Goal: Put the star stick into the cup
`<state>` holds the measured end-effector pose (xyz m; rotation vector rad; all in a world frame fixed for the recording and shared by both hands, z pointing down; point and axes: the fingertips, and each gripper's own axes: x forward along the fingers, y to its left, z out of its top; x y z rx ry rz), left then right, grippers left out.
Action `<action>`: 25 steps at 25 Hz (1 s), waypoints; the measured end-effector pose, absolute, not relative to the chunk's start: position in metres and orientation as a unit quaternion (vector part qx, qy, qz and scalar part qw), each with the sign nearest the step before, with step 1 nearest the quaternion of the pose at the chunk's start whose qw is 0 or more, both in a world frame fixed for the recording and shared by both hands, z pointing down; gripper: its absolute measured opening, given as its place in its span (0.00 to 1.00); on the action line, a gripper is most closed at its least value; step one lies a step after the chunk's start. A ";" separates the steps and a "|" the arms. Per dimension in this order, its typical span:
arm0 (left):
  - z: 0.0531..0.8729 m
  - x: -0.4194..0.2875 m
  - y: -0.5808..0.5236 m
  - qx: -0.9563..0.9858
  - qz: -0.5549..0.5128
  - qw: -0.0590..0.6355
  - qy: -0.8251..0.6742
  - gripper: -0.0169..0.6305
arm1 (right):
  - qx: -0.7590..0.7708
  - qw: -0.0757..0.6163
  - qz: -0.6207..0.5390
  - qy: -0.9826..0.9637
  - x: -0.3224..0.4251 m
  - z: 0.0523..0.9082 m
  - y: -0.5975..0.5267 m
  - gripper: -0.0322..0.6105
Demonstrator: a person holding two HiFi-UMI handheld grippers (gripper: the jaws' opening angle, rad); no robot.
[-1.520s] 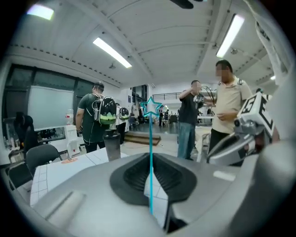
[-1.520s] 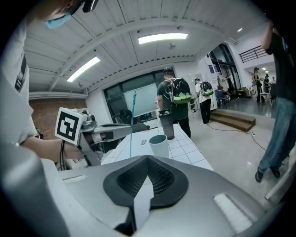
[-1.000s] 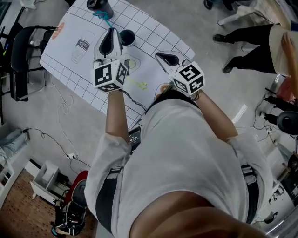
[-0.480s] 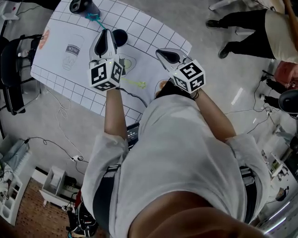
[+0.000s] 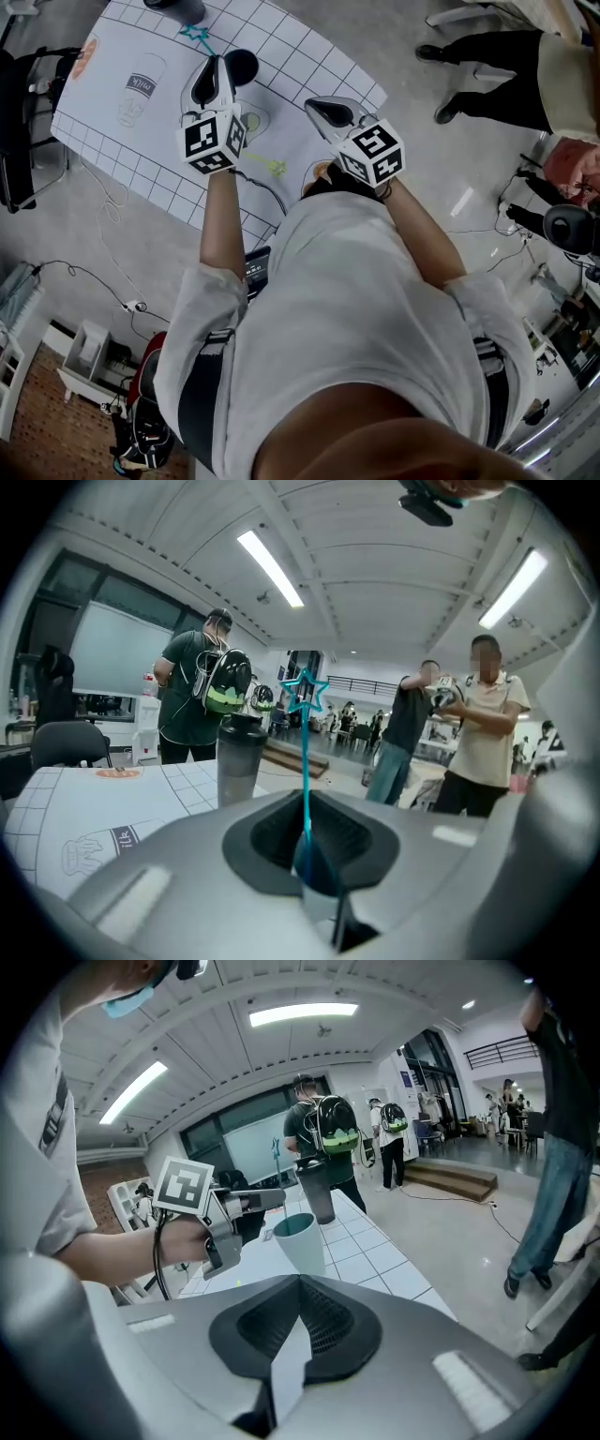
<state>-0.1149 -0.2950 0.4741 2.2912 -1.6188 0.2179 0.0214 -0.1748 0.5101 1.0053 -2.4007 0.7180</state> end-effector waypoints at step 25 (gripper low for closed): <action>0.487 -0.118 -0.097 0.664 0.172 0.196 -0.701 0.03 | 0.120 0.241 0.158 -0.950 0.017 0.505 -0.120 0.05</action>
